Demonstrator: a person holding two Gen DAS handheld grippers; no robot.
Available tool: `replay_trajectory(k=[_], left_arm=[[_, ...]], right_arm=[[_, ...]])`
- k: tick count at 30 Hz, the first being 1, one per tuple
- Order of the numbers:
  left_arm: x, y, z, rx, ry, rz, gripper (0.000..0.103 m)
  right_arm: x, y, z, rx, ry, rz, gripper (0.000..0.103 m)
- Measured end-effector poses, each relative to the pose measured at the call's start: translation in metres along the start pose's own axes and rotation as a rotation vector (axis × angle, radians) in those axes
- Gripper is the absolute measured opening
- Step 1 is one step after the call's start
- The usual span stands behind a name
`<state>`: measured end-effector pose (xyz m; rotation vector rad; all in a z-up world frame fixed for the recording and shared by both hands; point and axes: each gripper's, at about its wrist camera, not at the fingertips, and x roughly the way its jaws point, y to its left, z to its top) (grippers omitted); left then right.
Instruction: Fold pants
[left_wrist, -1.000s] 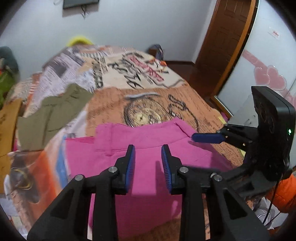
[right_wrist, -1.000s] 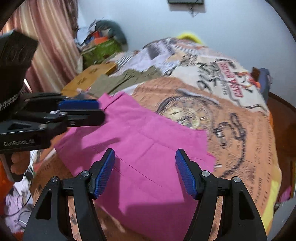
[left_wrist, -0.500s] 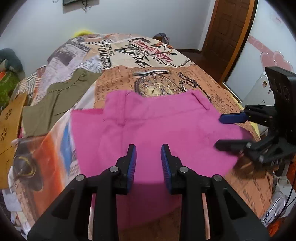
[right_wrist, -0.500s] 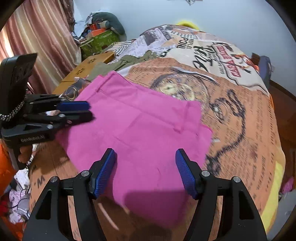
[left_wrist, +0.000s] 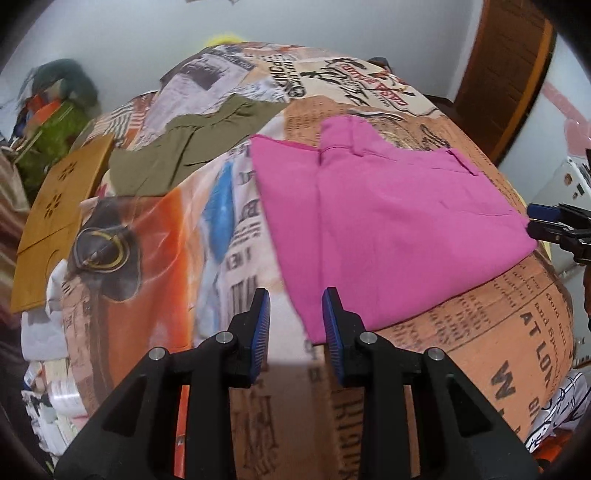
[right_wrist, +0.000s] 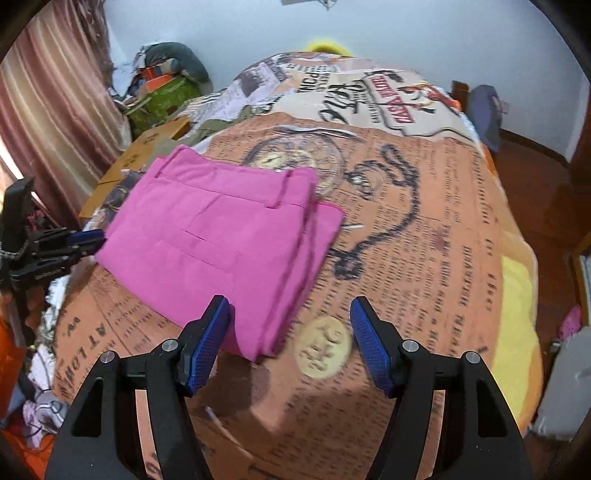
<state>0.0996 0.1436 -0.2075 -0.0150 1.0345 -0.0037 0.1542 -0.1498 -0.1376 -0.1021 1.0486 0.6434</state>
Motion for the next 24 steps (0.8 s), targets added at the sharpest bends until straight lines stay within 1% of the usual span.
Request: replay_trajectory(k=[2,6,8,10,12,16,21,24], left_arm=[[-0.003,0.003,0.000,-0.013,0.001,0.005,0.030],[-0.009,0.003,0.011,-0.025,-0.012,0.005,0.031],[-0.012,0.001,0.019,-0.032,-0.028,-0.010,0.040],[-0.014,-0.002,0.026,-0.041,-0.051,-0.022,0.061],[-0.012,-0.003,0.033,-0.057,-0.059,-0.054,0.067],[0.004,-0.002,0.045,-0.101,-0.027,-0.112,0.067],[0.026,0.003,0.051,-0.138,0.012,-0.141,0.067],[0.036,0.007,0.053,-0.172,0.022,-0.191,0.068]], right_arm=[[-0.003,-0.004,-0.002,0.003,0.005,-0.034,0.064],[-0.012,-0.009,-0.002,0.012,-0.006,-0.045,0.064],[-0.015,-0.009,0.002,0.013,-0.018,-0.046,0.064],[-0.014,-0.010,0.006,0.029,-0.024,-0.032,0.064],[-0.010,-0.010,0.011,0.048,-0.020,-0.004,0.064],[0.009,-0.008,0.017,0.071,0.002,0.022,0.064],[0.030,-0.015,0.020,0.128,0.026,0.067,0.065],[0.039,-0.023,0.023,0.170,0.039,0.101,0.065]])
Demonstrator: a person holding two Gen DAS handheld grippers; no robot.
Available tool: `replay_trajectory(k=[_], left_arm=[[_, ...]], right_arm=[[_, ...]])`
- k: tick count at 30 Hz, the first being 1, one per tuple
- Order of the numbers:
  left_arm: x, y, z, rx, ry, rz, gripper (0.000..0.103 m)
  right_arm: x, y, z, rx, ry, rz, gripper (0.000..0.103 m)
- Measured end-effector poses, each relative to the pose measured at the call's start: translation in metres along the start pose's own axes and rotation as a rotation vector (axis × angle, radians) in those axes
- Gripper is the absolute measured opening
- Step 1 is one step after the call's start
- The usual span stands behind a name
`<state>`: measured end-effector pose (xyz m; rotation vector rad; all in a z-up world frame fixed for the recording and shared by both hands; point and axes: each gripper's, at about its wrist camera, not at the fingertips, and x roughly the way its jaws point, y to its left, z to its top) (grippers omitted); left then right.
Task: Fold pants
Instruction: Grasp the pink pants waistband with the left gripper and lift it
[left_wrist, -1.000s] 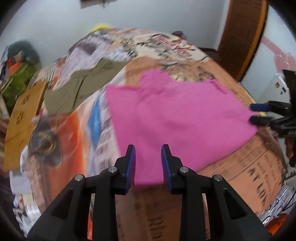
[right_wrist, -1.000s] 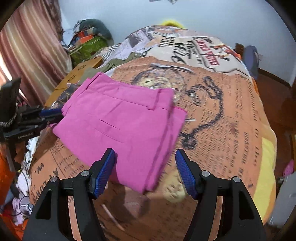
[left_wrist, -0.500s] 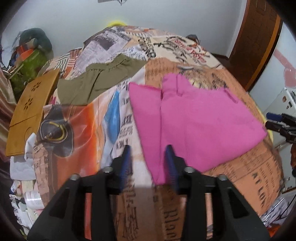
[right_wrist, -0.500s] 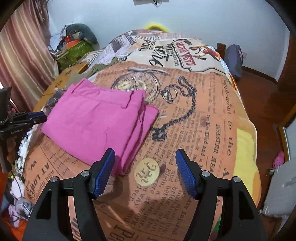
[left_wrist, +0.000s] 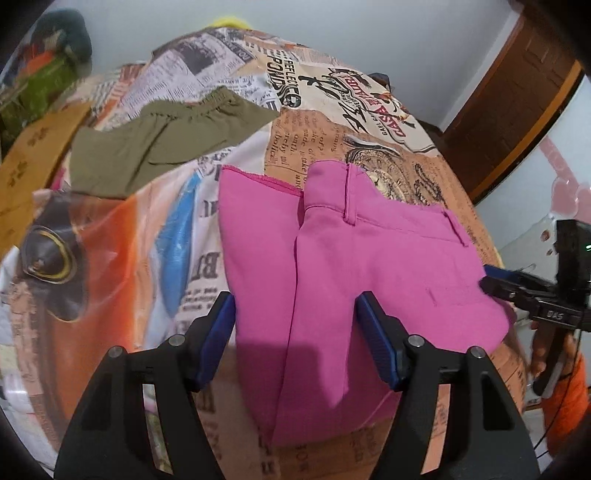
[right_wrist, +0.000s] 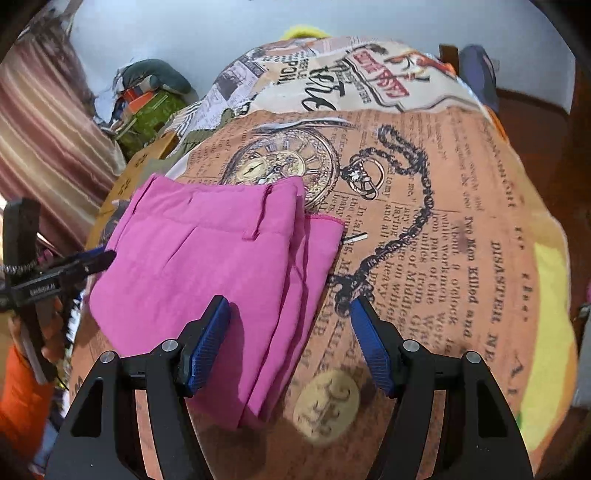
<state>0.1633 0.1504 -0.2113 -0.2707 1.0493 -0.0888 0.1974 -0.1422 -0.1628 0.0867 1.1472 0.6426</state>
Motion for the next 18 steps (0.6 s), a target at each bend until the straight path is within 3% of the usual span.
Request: replay_trajectory(k=[8,11,13,15,18], left_arm=[[0.015,0.002,0.013,-0.005,0.009,-0.067,0.068],[0.018,0.001,0.018,0.008,0.007,-0.088,0.061],[0.021,0.000,0.022,0.012,0.007,-0.108,0.048],[0.022,0.000,0.026,0.009,0.012,-0.131,0.036],[0.024,-0.002,0.031,0.004,0.012,-0.128,0.028]], right_arm=[[0.021,-0.006,0.014,0.035,0.025,0.063,0.065],[0.024,-0.007,0.019,0.037,0.019,0.080,0.054],[0.024,-0.006,0.021,0.029,0.014,0.089,0.041],[0.025,-0.003,0.024,0.017,0.009,0.078,0.036],[0.023,0.001,0.028,-0.004,-0.008,0.042,0.022]])
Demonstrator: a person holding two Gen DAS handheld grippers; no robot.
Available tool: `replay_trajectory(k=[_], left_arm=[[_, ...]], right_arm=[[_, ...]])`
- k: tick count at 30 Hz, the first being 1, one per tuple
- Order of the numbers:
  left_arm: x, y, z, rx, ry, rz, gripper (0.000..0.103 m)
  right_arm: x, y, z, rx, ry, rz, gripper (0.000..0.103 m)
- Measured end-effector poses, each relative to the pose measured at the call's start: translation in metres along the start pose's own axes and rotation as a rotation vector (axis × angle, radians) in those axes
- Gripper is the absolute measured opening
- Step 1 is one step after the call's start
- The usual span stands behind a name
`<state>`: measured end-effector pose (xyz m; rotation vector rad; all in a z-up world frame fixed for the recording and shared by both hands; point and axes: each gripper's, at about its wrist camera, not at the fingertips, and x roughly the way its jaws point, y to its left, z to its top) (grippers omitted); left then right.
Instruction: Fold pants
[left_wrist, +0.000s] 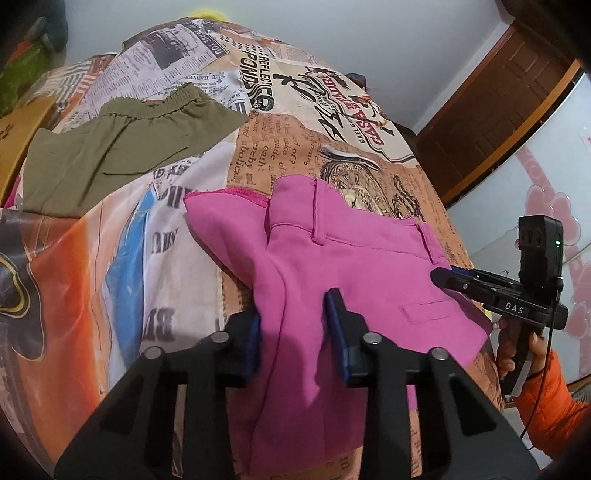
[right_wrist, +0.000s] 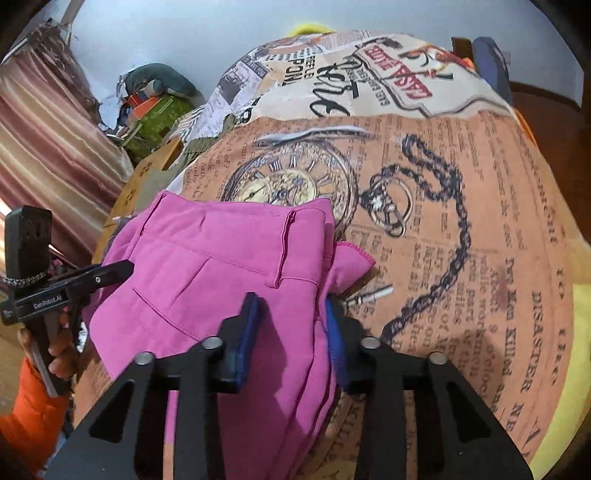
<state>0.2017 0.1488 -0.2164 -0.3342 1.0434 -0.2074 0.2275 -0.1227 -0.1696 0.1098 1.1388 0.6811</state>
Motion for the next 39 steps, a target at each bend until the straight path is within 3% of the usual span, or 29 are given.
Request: replay_trajectory(k=[3,7,18,28,39], left_arm=[[-0.004,-0.007,0.004,0.027,-0.016,0.018,0.020],[-0.016,-0.015,0.014,0.025,-0.045,-0.027,0.015],[-0.070,-0.033,0.045,0.129,-0.186,0.027,0.013],[-0.111,0.007,0.090,0.099,-0.280,0.087,0.013],[-0.111,0.081,0.131,0.038,-0.311,0.179,0.013]], right_arm=[[-0.006,0.002,0.005,-0.015,-0.025,-0.018,0.015],[-0.013,0.007,0.013,-0.034,-0.055,-0.042,0.013],[-0.046,0.047,0.053,-0.133,-0.158,-0.053,0.012],[-0.041,0.104,0.111,-0.258,-0.244,-0.047,0.012],[0.025,0.151,0.174,-0.327,-0.234,-0.014,0.012]])
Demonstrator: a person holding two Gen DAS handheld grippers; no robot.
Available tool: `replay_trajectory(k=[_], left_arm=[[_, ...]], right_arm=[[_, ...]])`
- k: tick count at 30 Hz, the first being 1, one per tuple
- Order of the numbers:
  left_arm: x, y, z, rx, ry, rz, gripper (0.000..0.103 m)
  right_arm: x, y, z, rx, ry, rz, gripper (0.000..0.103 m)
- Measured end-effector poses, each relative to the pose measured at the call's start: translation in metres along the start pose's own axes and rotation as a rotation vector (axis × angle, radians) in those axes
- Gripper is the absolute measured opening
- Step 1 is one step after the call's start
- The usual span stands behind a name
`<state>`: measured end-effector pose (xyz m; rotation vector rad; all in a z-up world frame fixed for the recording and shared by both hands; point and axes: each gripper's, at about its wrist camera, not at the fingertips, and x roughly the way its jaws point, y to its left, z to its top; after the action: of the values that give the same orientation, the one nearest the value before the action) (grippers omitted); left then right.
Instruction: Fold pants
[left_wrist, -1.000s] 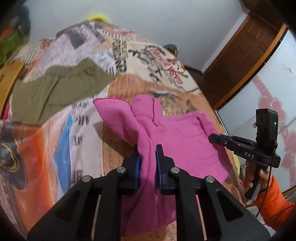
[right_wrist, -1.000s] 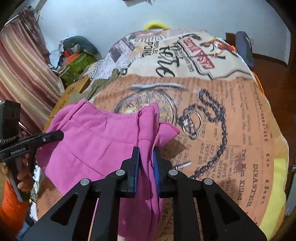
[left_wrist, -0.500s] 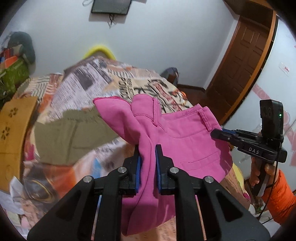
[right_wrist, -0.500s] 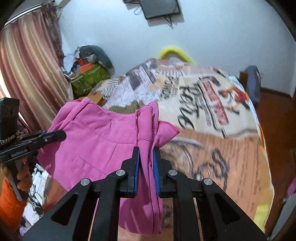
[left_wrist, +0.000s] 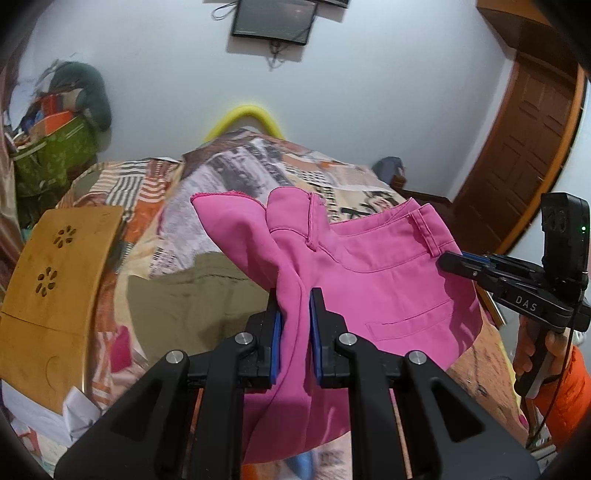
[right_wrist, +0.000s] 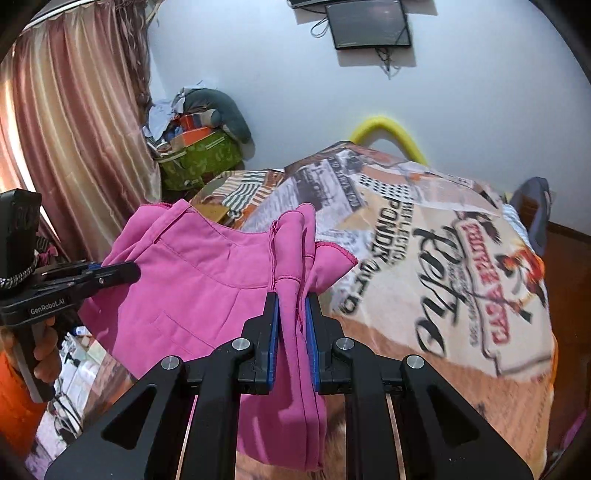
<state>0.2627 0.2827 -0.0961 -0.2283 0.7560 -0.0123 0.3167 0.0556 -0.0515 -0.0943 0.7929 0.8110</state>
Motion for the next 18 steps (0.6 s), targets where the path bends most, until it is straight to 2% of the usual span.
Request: replay_trajectory(k=[5,9,12,16,18], left_arm=[[0.034,0.045,0.012,-0.051,0.015,-0.001,0.013],[0.072,0.069,0.017,-0.065,0.047,0.035,0.013],[0.107,0.091,0.014,-0.092,0.083,0.057,0.013],[0.150,0.115,0.003,-0.122,0.154,0.064,0.013],[0.170,0.121,-0.005,-0.114,0.194,0.091,0.014]], right_arm=[[0.047,0.010,0.018,-0.033,0.012,-0.006,0.012],[0.086,0.007,0.026,-0.028,0.039,-0.019,0.012],[0.120,0.000,0.028,-0.003,0.083,-0.014,0.012],[0.162,-0.005,0.022,-0.030,0.157,-0.037,0.012],[0.180,-0.009,0.015,-0.045,0.198,-0.048,0.012]])
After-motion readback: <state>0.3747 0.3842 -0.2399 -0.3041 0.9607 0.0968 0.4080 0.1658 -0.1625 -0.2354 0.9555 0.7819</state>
